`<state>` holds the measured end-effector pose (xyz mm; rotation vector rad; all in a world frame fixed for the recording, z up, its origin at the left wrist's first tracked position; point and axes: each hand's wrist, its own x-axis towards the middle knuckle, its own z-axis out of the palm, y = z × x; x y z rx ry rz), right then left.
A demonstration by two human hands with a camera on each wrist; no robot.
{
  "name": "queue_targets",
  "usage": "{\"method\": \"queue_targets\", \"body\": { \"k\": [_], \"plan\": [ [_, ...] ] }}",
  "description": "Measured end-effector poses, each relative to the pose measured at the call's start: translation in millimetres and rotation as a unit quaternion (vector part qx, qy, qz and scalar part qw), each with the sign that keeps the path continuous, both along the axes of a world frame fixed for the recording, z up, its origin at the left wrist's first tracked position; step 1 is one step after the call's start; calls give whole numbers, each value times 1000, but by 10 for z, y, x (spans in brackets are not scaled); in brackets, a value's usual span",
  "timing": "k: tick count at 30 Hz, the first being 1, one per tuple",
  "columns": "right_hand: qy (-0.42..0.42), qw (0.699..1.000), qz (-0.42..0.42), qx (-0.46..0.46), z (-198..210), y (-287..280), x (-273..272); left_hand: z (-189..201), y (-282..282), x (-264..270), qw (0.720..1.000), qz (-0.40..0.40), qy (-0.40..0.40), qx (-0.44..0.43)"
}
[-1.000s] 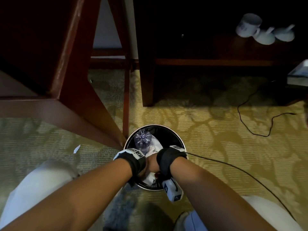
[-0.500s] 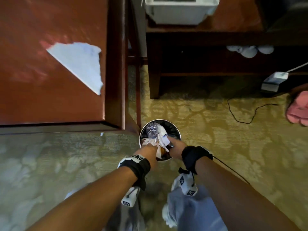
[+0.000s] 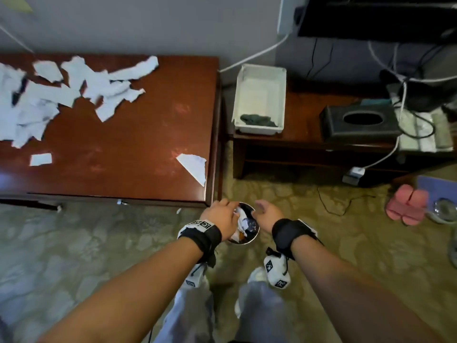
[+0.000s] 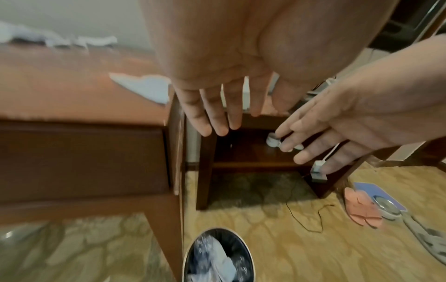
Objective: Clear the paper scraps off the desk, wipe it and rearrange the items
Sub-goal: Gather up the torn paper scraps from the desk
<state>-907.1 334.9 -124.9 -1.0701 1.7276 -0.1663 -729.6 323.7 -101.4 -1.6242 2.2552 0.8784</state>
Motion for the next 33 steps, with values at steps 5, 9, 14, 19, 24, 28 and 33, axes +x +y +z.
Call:
{"method": "queue_targets", "body": {
  "k": [5,9,14,19,24,28,33],
  "plan": [
    [62,993,95,-35,649,-213,18,578,-149,487,997,46,-47,-32],
    [107,975,180,-81,891,-452,271,733,-249,1229,989,127,-67,-29],
    [137,947,268,-113,981,-839,965,797,-397,2128,983,168,-74,-7],
    [198,939,262,-106,755,-1137,1693,833,-664,2860,988,134,-72,-8],
    [263,934,232,-67,470,-1320,1934,836,-947,3486,991,101,-90,-13],
    [307,924,220,-54,306,-1313,2042,712,-1076,3795,989,109,-104,13],
    [315,921,215,-82,159,-1404,2166,443,-1232,3968,984,118,-110,78]
  ]
}}
